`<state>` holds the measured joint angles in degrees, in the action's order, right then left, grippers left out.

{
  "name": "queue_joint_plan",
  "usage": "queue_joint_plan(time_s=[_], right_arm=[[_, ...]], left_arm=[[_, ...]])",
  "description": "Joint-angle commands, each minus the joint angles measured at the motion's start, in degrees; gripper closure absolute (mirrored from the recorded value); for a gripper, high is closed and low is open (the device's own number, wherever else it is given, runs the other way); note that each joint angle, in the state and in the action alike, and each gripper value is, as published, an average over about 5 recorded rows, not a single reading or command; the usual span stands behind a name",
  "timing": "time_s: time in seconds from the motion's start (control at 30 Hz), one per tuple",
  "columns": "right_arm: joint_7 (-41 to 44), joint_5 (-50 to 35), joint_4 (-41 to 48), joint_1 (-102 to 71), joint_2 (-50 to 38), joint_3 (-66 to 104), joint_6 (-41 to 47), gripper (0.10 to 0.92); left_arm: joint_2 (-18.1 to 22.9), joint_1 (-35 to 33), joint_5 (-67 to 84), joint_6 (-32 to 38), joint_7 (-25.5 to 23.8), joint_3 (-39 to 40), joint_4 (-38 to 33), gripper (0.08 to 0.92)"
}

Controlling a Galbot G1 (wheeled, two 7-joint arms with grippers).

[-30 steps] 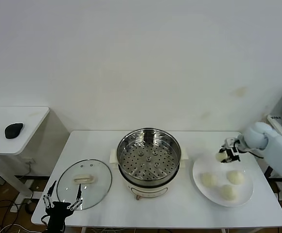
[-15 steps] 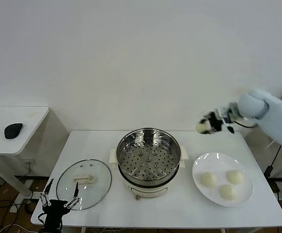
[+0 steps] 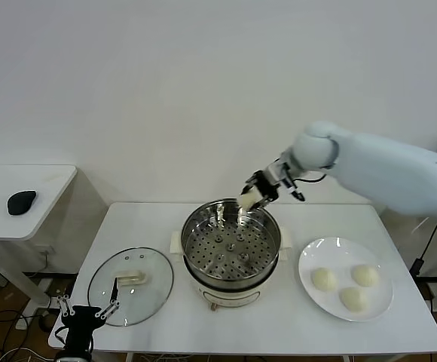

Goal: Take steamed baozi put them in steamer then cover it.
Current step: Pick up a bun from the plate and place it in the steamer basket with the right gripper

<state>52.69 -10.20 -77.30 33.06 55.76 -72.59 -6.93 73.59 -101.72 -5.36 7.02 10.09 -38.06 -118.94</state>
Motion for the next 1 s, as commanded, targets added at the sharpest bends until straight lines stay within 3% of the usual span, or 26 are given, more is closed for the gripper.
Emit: queue_joint_plan(time_s=[0.03,0.33,0.73,0.83,1.0], right_arm=[[-0.5,7.6,2.1,0.9,8.9,-5.8,-10.3,0.558],[-1.3,18.1,7.1,-3.8,10.9,-5.7,-16.8,0.559],[-2.6,24.5,12.1,-6.3,12.8,-3.8,-20.7,0.553],[-3.2,25.6,13.7,-7.0,13.2,-3.3,-21.5,0.522],[-4.1,26.2,15.2,-7.3,13.6,-2.8,-22.8,0.405]], left_arm=[[0.0,0.1,0.0,0.0,0.0,-0.1,0.2,0.177],[0.0,1.0,0.0,-0.2,-0.1,0.0,0.3,0.177],[0.1,1.3,0.0,-0.1,-0.1,0.2,0.5,0.177],[0.1,1.3,0.0,-0.1,0.0,0.2,0.5,0.177],[0.2,1.3,0.0,-0.1,0.0,0.2,0.3,0.177]])
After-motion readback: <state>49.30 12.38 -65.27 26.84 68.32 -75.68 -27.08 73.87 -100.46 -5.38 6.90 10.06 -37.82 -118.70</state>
